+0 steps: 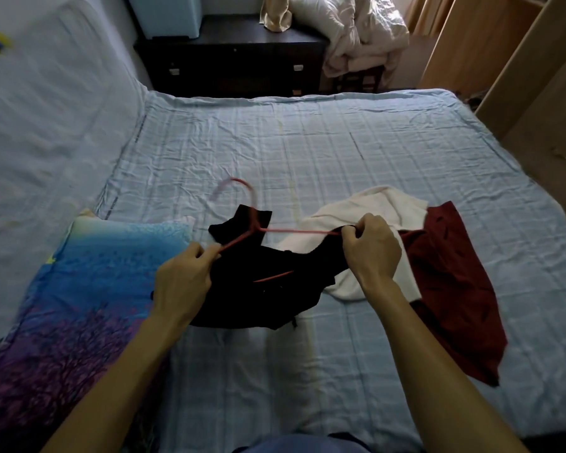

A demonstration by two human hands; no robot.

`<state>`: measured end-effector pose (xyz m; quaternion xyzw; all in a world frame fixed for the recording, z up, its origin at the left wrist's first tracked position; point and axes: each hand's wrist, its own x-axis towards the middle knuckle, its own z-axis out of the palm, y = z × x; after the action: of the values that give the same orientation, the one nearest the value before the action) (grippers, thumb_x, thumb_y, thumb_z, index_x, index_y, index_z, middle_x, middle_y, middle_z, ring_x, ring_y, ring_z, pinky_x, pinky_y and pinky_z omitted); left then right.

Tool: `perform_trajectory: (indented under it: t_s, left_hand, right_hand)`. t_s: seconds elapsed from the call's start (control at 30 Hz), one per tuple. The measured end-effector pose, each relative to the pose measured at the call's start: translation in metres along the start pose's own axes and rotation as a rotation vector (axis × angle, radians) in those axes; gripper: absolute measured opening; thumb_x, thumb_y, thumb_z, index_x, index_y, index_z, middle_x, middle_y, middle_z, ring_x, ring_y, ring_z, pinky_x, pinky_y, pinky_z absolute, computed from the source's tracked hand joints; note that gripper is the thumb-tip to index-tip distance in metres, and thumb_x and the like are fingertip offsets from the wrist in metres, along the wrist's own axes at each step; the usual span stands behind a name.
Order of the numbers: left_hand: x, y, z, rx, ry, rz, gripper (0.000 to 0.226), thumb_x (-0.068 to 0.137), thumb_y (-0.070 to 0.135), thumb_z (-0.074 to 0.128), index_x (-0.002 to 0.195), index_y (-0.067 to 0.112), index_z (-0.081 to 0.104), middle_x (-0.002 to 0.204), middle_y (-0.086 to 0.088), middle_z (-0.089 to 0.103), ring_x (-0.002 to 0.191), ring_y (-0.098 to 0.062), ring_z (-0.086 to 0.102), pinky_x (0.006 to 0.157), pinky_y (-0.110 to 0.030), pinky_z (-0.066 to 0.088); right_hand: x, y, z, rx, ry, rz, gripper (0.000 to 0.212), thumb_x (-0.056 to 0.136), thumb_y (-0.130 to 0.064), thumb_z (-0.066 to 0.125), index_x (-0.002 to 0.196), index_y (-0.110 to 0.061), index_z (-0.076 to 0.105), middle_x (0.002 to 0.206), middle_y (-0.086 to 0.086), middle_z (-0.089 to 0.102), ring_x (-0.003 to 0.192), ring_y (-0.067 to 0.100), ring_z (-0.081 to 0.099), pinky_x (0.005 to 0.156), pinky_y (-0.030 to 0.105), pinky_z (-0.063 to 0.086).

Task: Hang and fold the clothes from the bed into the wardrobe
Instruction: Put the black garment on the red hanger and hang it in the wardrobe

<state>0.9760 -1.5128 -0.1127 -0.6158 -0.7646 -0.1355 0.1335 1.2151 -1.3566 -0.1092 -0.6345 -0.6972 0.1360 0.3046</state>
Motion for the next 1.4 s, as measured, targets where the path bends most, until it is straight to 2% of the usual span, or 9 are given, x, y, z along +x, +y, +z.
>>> perform_trajectory:
  t_s: [0.07, 0.17, 0.33, 0.43, 0.57, 0.67, 0.8, 1.13, 1.4]
  left_hand:
    - [0.000, 0.025, 0.007, 0.027, -0.006, 0.130, 0.029, 0.077, 0.019, 0.048, 0.096, 0.017, 0.069, 0.070, -0.008, 0.054, 0.046, -0.031, 0.051, 0.038, -0.029, 0.033]
    - [0.007, 0.047, 0.013, -0.046, -0.017, 0.013, 0.024, 0.079, 0.014, 0.060, 0.102, 0.017, 0.066, 0.079, -0.008, 0.056, 0.053, -0.031, 0.055, 0.038, -0.030, 0.034]
    - [0.011, 0.031, 0.006, -0.232, 0.082, -0.074, 0.021, 0.089, 0.026, 0.044, 0.105, 0.021, 0.057, 0.080, -0.009, 0.054, 0.058, -0.035, 0.057, 0.041, -0.034, 0.039]
    - [0.022, 0.027, 0.000, -0.254, 0.139, -0.083, 0.021, 0.088, 0.021, 0.050, 0.103, 0.015, 0.064, 0.080, -0.010, 0.055, 0.059, -0.035, 0.057, 0.044, -0.033, 0.039]
    - [0.035, 0.019, -0.009, -0.287, 0.197, -0.095, 0.019, 0.089, 0.021, 0.049, 0.101, 0.016, 0.062, 0.081, -0.010, 0.054, 0.063, -0.035, 0.056, 0.048, -0.032, 0.035]
    - [0.044, 0.010, -0.020, -0.333, 0.270, -0.105, 0.019, 0.088, 0.022, 0.046, 0.102, 0.021, 0.057, 0.080, -0.010, 0.054, 0.066, -0.033, 0.055, 0.051, -0.034, 0.040]
    - [0.066, 0.002, -0.035, -0.397, 0.321, -0.138, 0.023, 0.090, 0.020, 0.049, 0.103, 0.011, 0.066, 0.082, -0.010, 0.054, 0.069, -0.029, 0.056, 0.061, -0.033, 0.041]
    - [0.145, 0.004, -0.094, -0.443, 0.348, -0.049, 0.017, 0.092, 0.013, 0.058, 0.106, 0.006, 0.067, 0.089, -0.013, 0.060, 0.082, -0.028, 0.059, 0.075, -0.020, 0.036]
    - [0.206, 0.036, -0.149, -0.432, 0.367, 0.114, 0.037, 0.091, 0.018, 0.061, 0.125, 0.006, 0.059, 0.096, -0.013, 0.057, 0.085, -0.018, 0.052, 0.077, -0.016, 0.034]
  right_hand:
    - [-0.008, -0.023, 0.009, 0.012, -0.032, -0.153, 0.020, 0.082, -0.025, 0.057, 0.073, -0.009, 0.051, 0.080, 0.010, 0.058, 0.073, 0.031, 0.055, 0.059, 0.038, 0.040]
    - [-0.016, -0.051, 0.017, 0.098, -0.080, -0.166, 0.018, 0.084, -0.024, 0.055, 0.075, -0.010, 0.051, 0.081, 0.007, 0.057, 0.072, 0.027, 0.053, 0.060, 0.035, 0.036]
    - [0.002, -0.044, 0.006, 0.208, -0.060, -0.141, 0.018, 0.080, -0.029, 0.059, 0.073, -0.013, 0.054, 0.071, -0.003, 0.057, 0.066, 0.015, 0.052, 0.062, 0.034, 0.044]
    - [0.004, -0.040, 0.008, 0.276, -0.125, -0.252, 0.016, 0.083, -0.028, 0.059, 0.073, -0.016, 0.055, 0.075, -0.004, 0.056, 0.071, 0.012, 0.052, 0.068, 0.031, 0.045]
    - [0.011, -0.039, 0.002, 0.528, -0.212, -0.222, 0.022, 0.092, -0.016, 0.043, 0.101, -0.015, 0.063, 0.095, -0.003, 0.062, 0.090, 0.008, 0.057, 0.083, 0.022, 0.044]
    - [0.028, -0.032, -0.003, 0.409, -0.178, -0.328, 0.033, 0.090, -0.009, 0.045, 0.119, -0.010, 0.060, 0.110, 0.006, 0.063, 0.102, 0.018, 0.058, 0.093, 0.030, 0.045]
    - [0.057, -0.040, -0.016, 0.199, -0.127, -0.465, 0.030, 0.091, -0.022, 0.045, 0.114, -0.014, 0.063, 0.104, 0.006, 0.066, 0.096, 0.027, 0.060, 0.089, 0.046, 0.044]
    - [0.093, -0.084, -0.050, 0.248, -0.031, -0.479, 0.013, 0.097, -0.018, 0.046, 0.097, -0.010, 0.056, 0.090, 0.007, 0.061, 0.080, 0.028, 0.056, 0.071, 0.041, 0.042]
    - [0.118, -0.130, -0.107, 0.284, 0.333, -0.602, 0.020, 0.091, -0.022, 0.048, 0.097, -0.009, 0.062, 0.089, 0.009, 0.065, 0.077, 0.031, 0.059, 0.070, 0.045, 0.046]
